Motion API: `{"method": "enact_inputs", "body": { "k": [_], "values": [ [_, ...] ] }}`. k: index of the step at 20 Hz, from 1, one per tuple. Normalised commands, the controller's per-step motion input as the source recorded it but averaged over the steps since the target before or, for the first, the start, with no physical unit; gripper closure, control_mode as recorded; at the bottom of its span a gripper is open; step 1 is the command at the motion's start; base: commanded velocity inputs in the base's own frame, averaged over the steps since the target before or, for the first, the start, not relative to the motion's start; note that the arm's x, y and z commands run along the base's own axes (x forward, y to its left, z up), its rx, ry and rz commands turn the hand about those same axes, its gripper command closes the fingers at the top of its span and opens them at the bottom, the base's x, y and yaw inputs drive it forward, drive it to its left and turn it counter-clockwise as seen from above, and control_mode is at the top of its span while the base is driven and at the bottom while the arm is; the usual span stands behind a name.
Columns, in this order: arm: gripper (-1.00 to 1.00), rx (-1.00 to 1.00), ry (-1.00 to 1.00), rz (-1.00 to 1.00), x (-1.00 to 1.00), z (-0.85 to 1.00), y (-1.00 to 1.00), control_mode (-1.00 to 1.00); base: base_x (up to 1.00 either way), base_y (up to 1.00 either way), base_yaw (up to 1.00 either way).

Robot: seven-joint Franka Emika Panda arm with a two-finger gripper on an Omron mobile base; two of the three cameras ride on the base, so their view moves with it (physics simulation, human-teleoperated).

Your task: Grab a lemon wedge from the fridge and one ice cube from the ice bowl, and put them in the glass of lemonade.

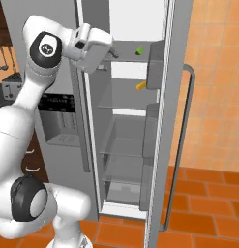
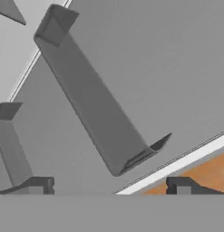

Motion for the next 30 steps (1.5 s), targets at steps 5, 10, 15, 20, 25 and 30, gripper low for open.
{"method": "enact_inputs", "body": {
  "k": [5,10,15,20,25,30],
  "values": [
    [-1.0,0.39,-0.29,0.11,-0.63,-0.91,0.83,-1.0,0.0,0.0,0.0],
    [-1.0,0.47,-0.17,0.19,-0.53,-1.0,0.35,-1.0,0.0,0.0,0.0],
    [-1.0,0.38,-0.04,0.24,-0.81,-0.25,0.01,-1.0,0.0,0.0,0.0],
    [-1.0,0.05,0.0,0.09,-1.0,0.88,0.0,-1.0,0.0,0.0,0.0],
    [-1.0,0.01,0.0,0.04,-0.48,0.24,0.0,-1.0,0.0,0.0,0.0],
    [-1.0,0.0,0.0,0.06,-0.44,0.0,0.11,-1.0,0.0,0.0,0.0]
  ]
}}
